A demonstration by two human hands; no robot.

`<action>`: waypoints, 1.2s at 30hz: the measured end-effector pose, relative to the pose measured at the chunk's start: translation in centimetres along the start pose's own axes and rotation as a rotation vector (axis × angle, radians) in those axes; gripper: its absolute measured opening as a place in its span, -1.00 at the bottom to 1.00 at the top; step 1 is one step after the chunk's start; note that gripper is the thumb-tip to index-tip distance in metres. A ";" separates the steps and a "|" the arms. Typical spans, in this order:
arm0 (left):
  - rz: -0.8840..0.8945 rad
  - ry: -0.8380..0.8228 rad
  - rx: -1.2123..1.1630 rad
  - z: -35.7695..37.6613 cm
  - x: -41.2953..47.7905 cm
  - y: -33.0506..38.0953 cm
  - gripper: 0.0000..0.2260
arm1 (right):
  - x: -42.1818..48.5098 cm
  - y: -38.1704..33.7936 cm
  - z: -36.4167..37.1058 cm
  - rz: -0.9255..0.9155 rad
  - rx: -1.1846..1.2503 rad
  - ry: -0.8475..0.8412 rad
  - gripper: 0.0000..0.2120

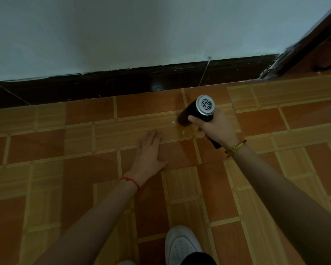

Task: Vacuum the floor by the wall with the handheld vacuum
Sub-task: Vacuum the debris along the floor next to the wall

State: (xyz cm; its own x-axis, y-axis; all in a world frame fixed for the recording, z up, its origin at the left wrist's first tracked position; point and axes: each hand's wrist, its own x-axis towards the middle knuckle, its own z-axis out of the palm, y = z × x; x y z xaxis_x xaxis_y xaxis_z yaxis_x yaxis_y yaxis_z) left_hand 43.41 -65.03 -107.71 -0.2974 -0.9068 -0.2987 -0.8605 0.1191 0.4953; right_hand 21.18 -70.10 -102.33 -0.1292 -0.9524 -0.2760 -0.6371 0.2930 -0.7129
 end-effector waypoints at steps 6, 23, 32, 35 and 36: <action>-0.031 0.018 -0.009 -0.2 -0.4 -0.8 -0.12 | -0.1 -1.0 1.1 -0.037 0.017 -0.061 -0.55; -0.103 0.016 0.012 -0.5 -1.4 -2.0 -0.12 | -4.1 -1.4 4.4 -0.152 -0.078 -0.004 -0.40; -0.135 0.029 0.004 -1.1 -2.1 -2.9 -0.13 | -2.1 0.4 1.9 0.012 -0.043 0.194 -0.25; -0.143 0.031 0.023 -1.6 -2.6 -3.2 -0.14 | -1.6 0.7 1.2 0.051 -0.015 0.225 -0.16; -0.144 0.033 0.025 -1.7 -2.7 -3.3 -0.14 | -1.4 0.9 1.1 0.063 -0.015 0.233 -0.16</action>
State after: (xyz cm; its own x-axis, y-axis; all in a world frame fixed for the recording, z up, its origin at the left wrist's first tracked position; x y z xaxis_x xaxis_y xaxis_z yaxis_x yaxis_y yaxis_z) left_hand 47.78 -63.65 -107.13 -0.1568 -0.9278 -0.3386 -0.9033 -0.0039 0.4290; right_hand 21.63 -68.40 -103.26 -0.3397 -0.9264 -0.1626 -0.6332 0.3531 -0.6887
